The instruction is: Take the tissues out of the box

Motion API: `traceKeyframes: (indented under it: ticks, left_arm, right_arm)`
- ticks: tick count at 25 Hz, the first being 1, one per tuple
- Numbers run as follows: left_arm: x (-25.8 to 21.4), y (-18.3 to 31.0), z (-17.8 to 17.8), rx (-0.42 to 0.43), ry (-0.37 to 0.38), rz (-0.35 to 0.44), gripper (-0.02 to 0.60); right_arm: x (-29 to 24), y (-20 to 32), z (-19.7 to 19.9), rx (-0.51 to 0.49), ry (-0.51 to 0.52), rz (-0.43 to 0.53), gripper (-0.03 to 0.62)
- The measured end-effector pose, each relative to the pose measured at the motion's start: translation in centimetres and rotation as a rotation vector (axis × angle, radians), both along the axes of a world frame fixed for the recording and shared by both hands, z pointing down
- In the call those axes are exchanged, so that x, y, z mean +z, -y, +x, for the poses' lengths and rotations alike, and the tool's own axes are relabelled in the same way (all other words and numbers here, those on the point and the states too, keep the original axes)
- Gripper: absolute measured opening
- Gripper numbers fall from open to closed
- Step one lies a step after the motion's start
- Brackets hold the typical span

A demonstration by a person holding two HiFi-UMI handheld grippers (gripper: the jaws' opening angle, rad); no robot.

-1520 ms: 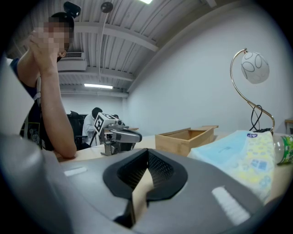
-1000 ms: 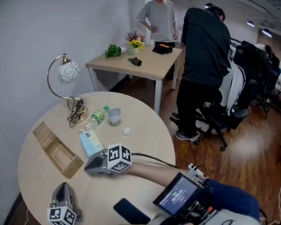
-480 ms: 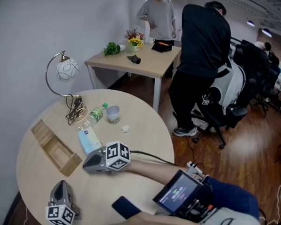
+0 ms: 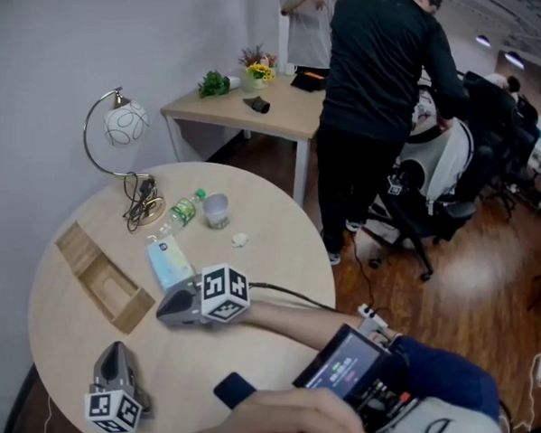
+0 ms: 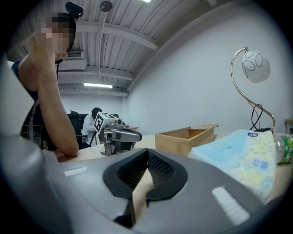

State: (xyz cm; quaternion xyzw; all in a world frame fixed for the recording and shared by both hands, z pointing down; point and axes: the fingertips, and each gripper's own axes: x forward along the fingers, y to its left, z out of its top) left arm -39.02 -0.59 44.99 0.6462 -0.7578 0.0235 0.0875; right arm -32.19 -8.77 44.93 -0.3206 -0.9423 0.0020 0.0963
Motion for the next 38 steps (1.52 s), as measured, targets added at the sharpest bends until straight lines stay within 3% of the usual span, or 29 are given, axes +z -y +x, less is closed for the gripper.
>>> traceKeyframes:
  ticks: [38]
  left_arm:
    - [0.5,-0.2,-0.4,0.001,-0.001,-0.008,0.005]
  right_arm:
    - [0.4,0.2,-0.4,0.022,0.012,-0.015,0.006]
